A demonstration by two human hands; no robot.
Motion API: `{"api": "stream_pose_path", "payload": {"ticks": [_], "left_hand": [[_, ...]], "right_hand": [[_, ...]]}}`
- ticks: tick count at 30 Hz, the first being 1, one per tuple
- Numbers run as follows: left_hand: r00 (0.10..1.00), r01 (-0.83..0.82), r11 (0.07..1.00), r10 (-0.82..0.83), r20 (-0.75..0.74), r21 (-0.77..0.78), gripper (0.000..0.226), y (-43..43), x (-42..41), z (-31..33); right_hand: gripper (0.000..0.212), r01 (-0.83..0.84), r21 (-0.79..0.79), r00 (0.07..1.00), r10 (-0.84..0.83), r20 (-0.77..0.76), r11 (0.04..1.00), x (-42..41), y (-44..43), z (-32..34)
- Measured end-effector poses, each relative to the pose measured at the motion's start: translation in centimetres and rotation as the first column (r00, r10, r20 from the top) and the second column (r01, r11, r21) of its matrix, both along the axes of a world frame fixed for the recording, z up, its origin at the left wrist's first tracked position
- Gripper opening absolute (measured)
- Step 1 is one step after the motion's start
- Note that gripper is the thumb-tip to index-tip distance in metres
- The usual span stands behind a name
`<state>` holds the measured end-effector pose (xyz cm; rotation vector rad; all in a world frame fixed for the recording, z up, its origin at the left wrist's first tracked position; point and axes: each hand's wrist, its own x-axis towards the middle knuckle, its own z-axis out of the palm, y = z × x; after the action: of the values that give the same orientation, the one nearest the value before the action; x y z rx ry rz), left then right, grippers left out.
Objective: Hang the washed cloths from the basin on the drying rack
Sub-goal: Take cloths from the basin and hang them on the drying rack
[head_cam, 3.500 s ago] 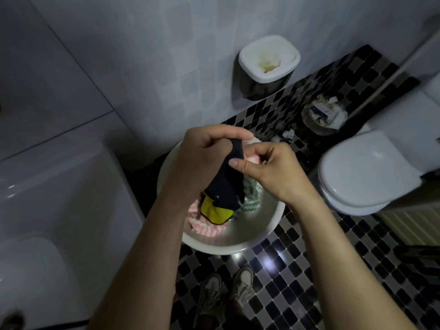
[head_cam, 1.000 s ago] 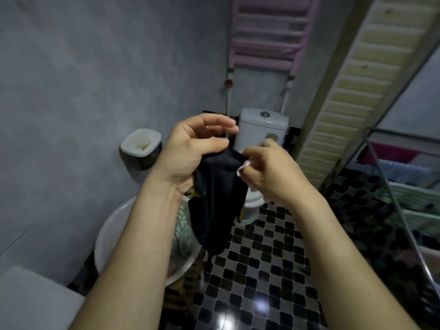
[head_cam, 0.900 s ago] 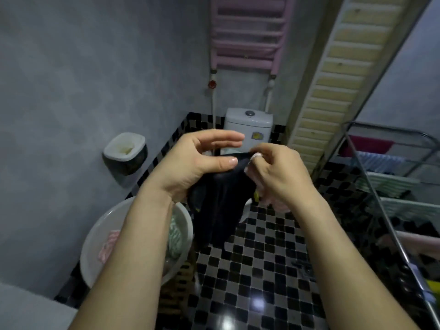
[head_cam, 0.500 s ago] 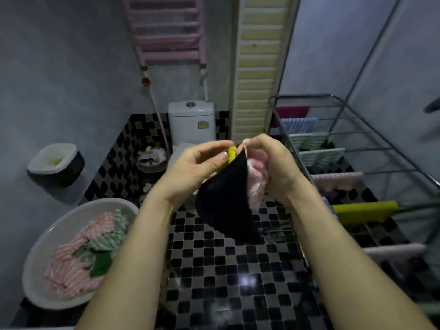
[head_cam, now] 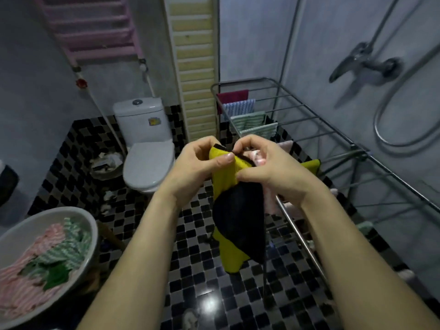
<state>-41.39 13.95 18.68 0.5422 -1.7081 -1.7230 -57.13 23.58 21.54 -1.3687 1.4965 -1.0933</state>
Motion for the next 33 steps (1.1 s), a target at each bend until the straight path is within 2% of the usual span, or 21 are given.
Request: {"api": "stream_pose_path", "payload": {"ticks": [3, 5, 6, 8, 11, 13, 15, 17, 18, 20, 22, 24, 26, 28, 30, 32, 33], "left_hand": [[1.0, 0.01, 0.984, -0.005, 0.03, -0.175, 0.023, 1.0, -0.7, 1.4], [1.0, -0.014, 0.972, 0.017, 0.008, -0.236, 0.02, 1.7, -1.3, 2.5], [1.0, -0.027, 0.968, 0.024, -0.016, -0.251, 0.019, 1.8, -1.8, 3.1], [0.998, -0.046, 0.955, 0.033, -0.047, -0.294, 0.018, 1.8, -2.6, 4.1], [0.996, -0.074, 0.919, 0.049, -0.073, -0.387, 0.019, 1.4, -3.6, 5.0], [0.993, -0.095, 0.907, 0.058, -0.101, -0.41, 0.017, 1.1, -3.8, 5.6], [0.989, -0.121, 0.907, 0.073, -0.132, -0.403, 0.017, 0.6, -3.8, 5.9], [0.988, -0.123, 0.908, 0.073, -0.136, -0.401, 0.018, 0.0, -3.9, 5.9], [0.991, -0.106, 0.904, 0.061, -0.121, -0.415, 0.019, -0.4, -4.3, 6.0], [0.997, -0.057, 0.889, 0.026, -0.074, -0.455, 0.023, -0.7, -5.1, 5.9], [1.0, 0.002, 0.887, -0.013, -0.021, -0.461, 0.028, -0.7, -6.0, 5.6], [0.998, 0.067, 0.888, -0.053, 0.045, -0.455, 0.03, -0.4, -7.5, 5.3], [0.989, 0.123, 0.875, -0.07, 0.128, -0.469, 0.029, -0.4, -8.5, 5.0], [0.966, 0.205, 0.825, -0.084, 0.245, -0.527, 0.025, 0.2, -9.8, 5.4], [0.919, 0.337, 0.763, -0.139, 0.369, -0.552, 0.022, 1.0, -10.7, 5.8], [0.866, 0.473, 0.757, -0.307, 0.394, -0.45, 0.02, 2.5, -11.2, 6.1], [0.84, 0.527, 0.771, -0.407, 0.359, -0.358, 0.021, 3.5, -11.7, 6.1]], "right_hand": [[0.032, 0.091, -0.011, 0.963, -0.09, -0.255, 0.996, -0.6, 1.4, 0.8], [0.028, 0.157, 0.022, 0.861, -0.125, -0.493, 0.987, -1.3, 1.9, 0.8], [0.029, 0.211, 0.055, 0.818, -0.145, -0.557, 0.976, -1.8, 2.2, 0.6], [0.025, 0.322, 0.123, 0.779, -0.189, -0.597, 0.939, -2.4, 2.7, -0.1], [0.007, 0.461, 0.19, 0.712, -0.233, -0.662, 0.867, -3.0, 2.9, -1.0], [0.007, 0.54, 0.2, 0.669, -0.272, -0.692, 0.818, -3.5, 3.1, -1.5], [0.013, 0.617, 0.156, 0.674, -0.416, -0.611, 0.772, -4.4, 3.4, -1.7], [0.024, 0.704, 0.104, 0.683, -0.63, -0.37, 0.703, -5.6, 3.8, -1.5], [0.023, 0.745, 0.07, 0.658, -0.715, -0.236, 0.663, -6.2, 4.1, -1.2], [0.024, 0.785, 0.012, 0.62, -0.784, -0.021, 0.62, -7.1, 4.9, -0.2], [0.029, 0.803, -0.013, 0.593, -0.799, 0.099, 0.595, -7.6, 5.7, 0.9], [0.032, 0.857, -0.061, 0.514, -0.855, 0.068, 0.511, -8.5, 6.8, 2.2], [0.029, 0.902, -0.119, 0.408, -0.91, -0.074, 0.414, -9.8, 7.6, 2.9], [0.033, 0.93, -0.217, 0.244, -0.941, -0.237, 0.296, -11.5, 9.0, 3.4], [0.037, 0.936, -0.288, 0.098, -0.936, -0.337, 0.201, -12.8, 10.7, 3.8], [0.036, 0.929, -0.337, 0.022, -0.933, -0.359, 0.152, -13.9, 12.3, 4.1], [0.037, 0.93, -0.343, 0.013, -0.942, -0.334, 0.135, -14.5, 13.2, 4.1]]}}
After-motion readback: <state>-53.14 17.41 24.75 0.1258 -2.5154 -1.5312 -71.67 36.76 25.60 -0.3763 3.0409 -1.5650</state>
